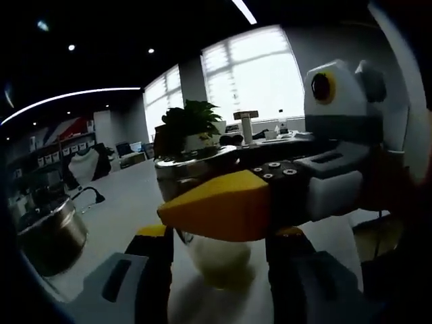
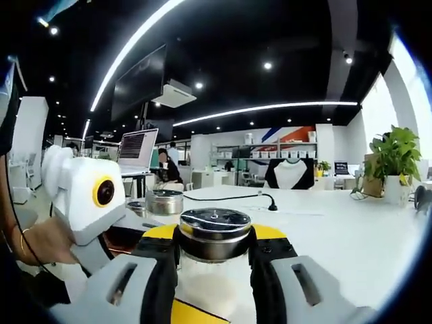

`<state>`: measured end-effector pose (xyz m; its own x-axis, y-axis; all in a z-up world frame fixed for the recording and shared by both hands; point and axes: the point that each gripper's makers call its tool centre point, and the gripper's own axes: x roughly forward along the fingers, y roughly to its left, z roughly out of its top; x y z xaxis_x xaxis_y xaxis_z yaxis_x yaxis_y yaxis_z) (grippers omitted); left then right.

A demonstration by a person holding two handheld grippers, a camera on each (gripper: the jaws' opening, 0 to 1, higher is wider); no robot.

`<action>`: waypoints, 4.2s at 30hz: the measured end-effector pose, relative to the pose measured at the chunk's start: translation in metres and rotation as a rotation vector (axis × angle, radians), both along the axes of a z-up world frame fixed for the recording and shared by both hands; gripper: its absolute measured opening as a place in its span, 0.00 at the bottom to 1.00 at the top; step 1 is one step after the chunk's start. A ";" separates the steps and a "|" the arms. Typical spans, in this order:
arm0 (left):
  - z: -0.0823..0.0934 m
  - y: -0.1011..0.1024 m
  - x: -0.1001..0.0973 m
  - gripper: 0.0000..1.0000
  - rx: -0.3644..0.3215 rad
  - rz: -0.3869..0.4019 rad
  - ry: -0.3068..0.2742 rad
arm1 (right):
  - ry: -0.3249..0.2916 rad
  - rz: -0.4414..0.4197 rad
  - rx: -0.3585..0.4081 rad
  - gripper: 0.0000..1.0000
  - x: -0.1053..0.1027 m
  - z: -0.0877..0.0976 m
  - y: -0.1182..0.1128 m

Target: Rotate the seasoning bottle until the label or dispensing opening points toward the visible target arrow and the bottle remains upright within the marked orientation range

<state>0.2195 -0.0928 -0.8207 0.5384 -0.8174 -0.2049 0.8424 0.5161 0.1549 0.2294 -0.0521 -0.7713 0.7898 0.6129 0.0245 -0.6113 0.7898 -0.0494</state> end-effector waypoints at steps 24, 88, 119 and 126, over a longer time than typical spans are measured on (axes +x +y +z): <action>0.000 0.001 0.007 0.46 0.004 0.015 -0.023 | -0.045 -0.108 -0.022 0.38 -0.003 0.010 -0.003; 0.002 0.005 0.011 0.45 -0.065 0.137 -0.071 | -0.060 -0.133 0.037 0.41 0.013 0.003 0.000; 0.010 0.003 0.003 0.45 -0.074 -0.005 -0.068 | -0.073 0.288 0.036 0.41 -0.012 0.005 0.014; 0.009 0.002 0.001 0.45 -0.070 -0.037 -0.059 | -0.061 0.327 0.043 0.41 -0.014 0.003 0.012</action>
<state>0.2201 -0.0912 -0.8112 0.5167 -0.8484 -0.1150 0.8518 0.4958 0.1694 0.2153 -0.0397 -0.7680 0.5475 0.8312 0.0965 -0.8299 0.5542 -0.0647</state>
